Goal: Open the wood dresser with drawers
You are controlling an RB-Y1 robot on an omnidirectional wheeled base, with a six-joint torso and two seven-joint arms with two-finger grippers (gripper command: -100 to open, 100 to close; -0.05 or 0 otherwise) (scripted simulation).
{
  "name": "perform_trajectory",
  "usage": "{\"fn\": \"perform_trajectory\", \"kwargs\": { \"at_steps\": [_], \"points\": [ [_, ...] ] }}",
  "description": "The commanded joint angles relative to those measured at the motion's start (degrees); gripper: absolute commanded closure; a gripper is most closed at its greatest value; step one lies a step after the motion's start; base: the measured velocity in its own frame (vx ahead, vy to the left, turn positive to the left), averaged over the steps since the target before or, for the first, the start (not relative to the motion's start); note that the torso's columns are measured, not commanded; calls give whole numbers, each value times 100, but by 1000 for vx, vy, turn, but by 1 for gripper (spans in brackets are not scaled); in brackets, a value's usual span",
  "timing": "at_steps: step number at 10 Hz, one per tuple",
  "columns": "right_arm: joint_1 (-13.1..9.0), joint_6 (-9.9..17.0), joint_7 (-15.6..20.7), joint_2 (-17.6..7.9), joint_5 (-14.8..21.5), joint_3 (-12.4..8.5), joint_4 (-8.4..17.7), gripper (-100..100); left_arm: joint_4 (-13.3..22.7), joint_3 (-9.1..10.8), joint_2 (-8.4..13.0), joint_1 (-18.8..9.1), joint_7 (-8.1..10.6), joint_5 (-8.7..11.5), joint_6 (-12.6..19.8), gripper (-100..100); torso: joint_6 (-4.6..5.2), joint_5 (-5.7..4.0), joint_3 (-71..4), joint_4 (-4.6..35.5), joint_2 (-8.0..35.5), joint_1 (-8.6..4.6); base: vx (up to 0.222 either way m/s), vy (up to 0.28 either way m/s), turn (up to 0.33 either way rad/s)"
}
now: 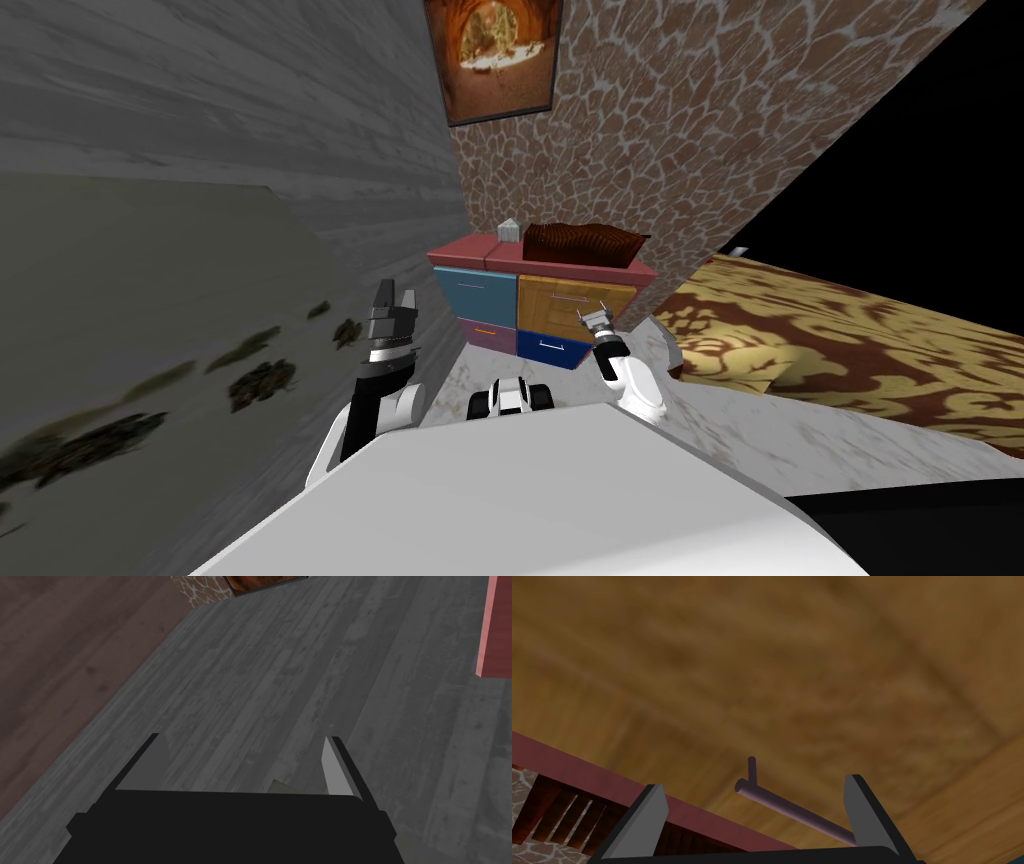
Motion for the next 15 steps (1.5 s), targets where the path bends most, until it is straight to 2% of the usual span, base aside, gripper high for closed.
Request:
{"fn": "perform_trajectory", "kwargs": {
  "at_steps": [1,4,5,6,7,8,10,12,13,15],
  "points": [
    [-22,7,19,150,26,-7,23,-100,0,0,0,0,0,0,0,0,0,0,-2,-1,-3,1,3,7,-3],
    [71,203,-347,-79,141,26,-88,-100,0,0,0,1,0,0,0,0,0,-1,-13,-6,-21,-2,69,2,65],
    [66,148,-250,-19,108,12,-76,-100,0,0,0,1,0,0,0,0,0,0,-10,-5,-16,2,37,4,6],
    [4,66,-85,92,62,3,-8,100,0,0,0,0,0,0,0,0,0,0,2,0,5,2,-49,0,-79],
    [-25,7,27,165,28,-7,27,100,0,0,0,0,0,0,0,0,2,0,18,8,31,1,-86,-34,-157],
    [-59,41,-15,109,8,-68,-8,100,0,0,0,-1,0,0,0,0,-23,-30,16,-22,13,-7,-51,-10,-8],
    [84,109,-282,-55,97,1,-86,100,0,-1,0,-1,0,0,0,0,-2,-4,-9,-12,-14,14,-108,75,37],
    [196,180,-521,-195,169,49,-162,100,0,-1,-1,-2,0,0,0,0,-21,-5,-3,-11,-10,23,-135,96,21],
    [161,185,-433,-160,146,2,-150,100,0,-1,-1,-2,0,0,0,0,-30,-5,-7,-12,-14,25,-79,43,-17],
    [262,147,-522,-175,170,36,-210,100,0,0,0,-1,0,0,0,0,-13,-3,-11,-8,-15,5,-156,60,-18]
  ]
}}
